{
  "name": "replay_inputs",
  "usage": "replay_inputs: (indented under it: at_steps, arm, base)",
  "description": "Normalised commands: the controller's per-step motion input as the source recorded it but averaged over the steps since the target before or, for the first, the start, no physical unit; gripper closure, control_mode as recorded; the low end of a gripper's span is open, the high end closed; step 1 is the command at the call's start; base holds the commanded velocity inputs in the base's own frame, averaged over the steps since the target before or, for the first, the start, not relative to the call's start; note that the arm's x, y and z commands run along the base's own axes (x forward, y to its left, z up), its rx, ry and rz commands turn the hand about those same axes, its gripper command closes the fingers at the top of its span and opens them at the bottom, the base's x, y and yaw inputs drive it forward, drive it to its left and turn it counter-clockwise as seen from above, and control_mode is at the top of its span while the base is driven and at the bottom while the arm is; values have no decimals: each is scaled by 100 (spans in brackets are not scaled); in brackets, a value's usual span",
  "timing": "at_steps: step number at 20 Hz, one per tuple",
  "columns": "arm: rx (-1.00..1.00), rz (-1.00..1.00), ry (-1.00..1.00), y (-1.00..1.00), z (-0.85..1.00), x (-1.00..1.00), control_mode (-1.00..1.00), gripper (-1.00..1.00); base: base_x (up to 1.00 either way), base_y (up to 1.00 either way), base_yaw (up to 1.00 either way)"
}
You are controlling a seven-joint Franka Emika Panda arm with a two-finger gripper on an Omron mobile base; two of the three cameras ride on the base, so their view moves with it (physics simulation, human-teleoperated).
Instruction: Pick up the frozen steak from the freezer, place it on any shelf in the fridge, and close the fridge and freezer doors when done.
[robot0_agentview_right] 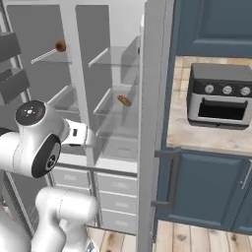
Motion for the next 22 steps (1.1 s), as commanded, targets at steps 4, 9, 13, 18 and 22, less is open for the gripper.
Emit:
replay_inputs:
  at_steps: [4,9,13,18,22]
  arm:
    - [0,0,0,0,0,0,100,-100]
    - [0,0,0,0,0,0,100,-100]
    - [0,0,0,0,0,0,100,-100]
    - [0,0,0,0,0,0,100,-100]
    - [0,0,0,0,0,0,100,-100]
  base:
    - [-56,21,0]
    - [-54,37,0]
    - [-60,46,0]
    - [-44,16,0]
    - [-37,0,0]
